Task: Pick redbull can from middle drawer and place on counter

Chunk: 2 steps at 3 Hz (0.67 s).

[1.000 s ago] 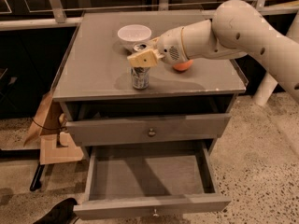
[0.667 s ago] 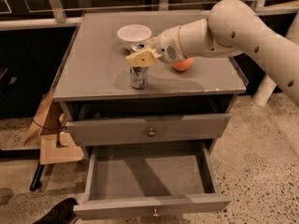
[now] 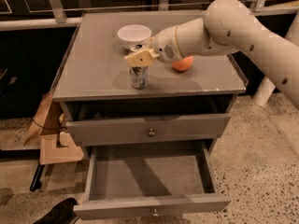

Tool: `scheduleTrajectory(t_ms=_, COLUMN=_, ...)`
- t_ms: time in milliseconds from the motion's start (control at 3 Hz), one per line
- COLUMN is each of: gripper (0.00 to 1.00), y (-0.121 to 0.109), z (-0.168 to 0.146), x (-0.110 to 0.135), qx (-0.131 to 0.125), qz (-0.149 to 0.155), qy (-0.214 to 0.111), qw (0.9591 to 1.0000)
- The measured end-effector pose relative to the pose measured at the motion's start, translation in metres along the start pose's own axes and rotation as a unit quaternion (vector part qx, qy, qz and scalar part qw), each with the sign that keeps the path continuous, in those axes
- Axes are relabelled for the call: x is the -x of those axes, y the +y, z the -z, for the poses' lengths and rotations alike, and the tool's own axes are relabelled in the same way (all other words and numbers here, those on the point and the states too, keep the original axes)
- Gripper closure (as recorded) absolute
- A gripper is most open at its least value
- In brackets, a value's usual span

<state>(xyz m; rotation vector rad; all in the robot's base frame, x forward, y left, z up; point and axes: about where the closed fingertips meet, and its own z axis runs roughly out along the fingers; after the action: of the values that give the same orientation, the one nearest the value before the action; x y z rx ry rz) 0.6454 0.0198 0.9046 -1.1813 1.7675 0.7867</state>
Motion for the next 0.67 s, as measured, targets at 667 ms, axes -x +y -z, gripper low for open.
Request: scheduleTrajectory(t_ms=667, gripper=0.58, y=0.0000, z=0.0000, x=0.0000, qx=0.000, qz=0.000, qy=0.000, qw=1.0000)
